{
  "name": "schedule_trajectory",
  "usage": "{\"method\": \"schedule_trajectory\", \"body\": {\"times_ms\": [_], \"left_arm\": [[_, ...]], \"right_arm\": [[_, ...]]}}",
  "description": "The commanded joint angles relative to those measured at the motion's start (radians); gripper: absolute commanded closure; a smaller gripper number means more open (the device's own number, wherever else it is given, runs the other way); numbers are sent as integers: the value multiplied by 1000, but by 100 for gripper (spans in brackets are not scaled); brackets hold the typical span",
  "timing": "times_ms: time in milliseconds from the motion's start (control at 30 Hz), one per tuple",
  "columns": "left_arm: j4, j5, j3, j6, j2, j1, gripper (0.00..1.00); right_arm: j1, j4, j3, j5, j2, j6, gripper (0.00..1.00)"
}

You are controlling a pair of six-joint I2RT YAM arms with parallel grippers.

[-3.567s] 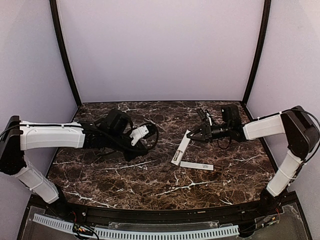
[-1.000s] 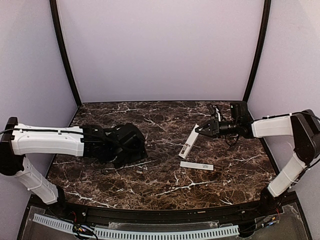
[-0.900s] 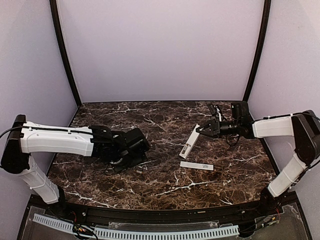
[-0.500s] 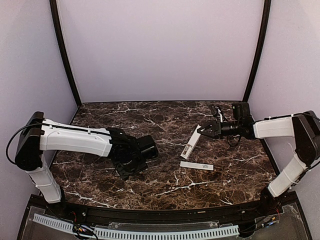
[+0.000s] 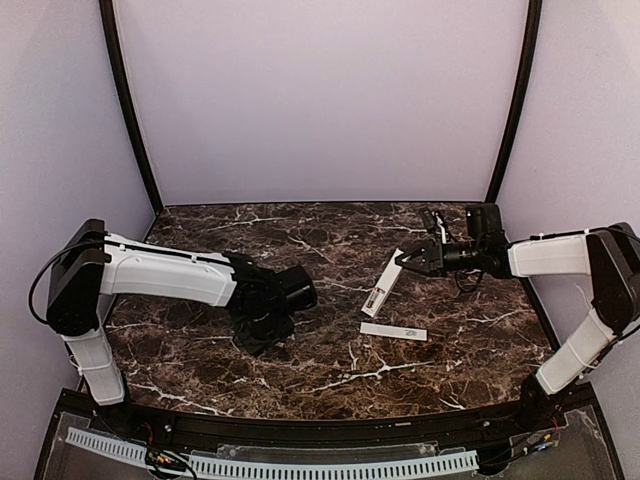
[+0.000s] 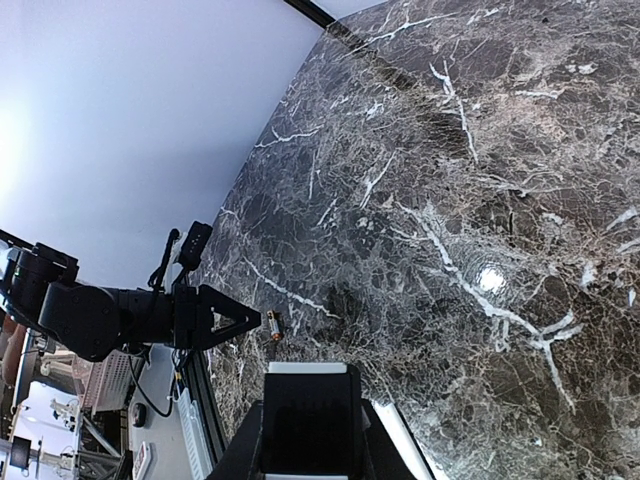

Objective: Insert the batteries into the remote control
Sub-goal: Pick up the battery from the center of the board.

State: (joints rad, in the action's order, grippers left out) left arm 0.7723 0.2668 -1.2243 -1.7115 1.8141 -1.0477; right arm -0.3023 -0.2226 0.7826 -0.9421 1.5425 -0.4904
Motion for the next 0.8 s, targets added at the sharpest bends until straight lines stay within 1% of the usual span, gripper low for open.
{"method": "schedule_trajectory", "body": {"times_ms": [0, 233, 333, 467, 600, 667, 700, 767], "left_arm": [[2, -10, -20, 14, 20, 13, 52], [-20, -36, -26, 31, 60, 21, 55], [-26, -43, -35, 45, 77, 23, 61], [10, -63, -58, 67, 114, 29, 66], [49, -75, -65, 102, 132, 39, 76], [67, -74, -70, 147, 138, 44, 82], [69, -73, -73, 165, 140, 49, 88], [74, -71, -78, 224, 142, 56, 94]], "right_arm": [[6, -23, -9, -7, -18, 8, 100], [6, -32, -11, -11, -13, 4, 100], [6, -33, -13, -11, -13, 3, 100], [6, -31, -13, -10, -14, 4, 100], [7, -29, -13, -9, -11, 4, 100], [8, -29, -11, -11, -5, 2, 100], [9, -29, -11, -14, -2, 3, 100], [8, -28, -11, -16, 2, 1, 100]]}}
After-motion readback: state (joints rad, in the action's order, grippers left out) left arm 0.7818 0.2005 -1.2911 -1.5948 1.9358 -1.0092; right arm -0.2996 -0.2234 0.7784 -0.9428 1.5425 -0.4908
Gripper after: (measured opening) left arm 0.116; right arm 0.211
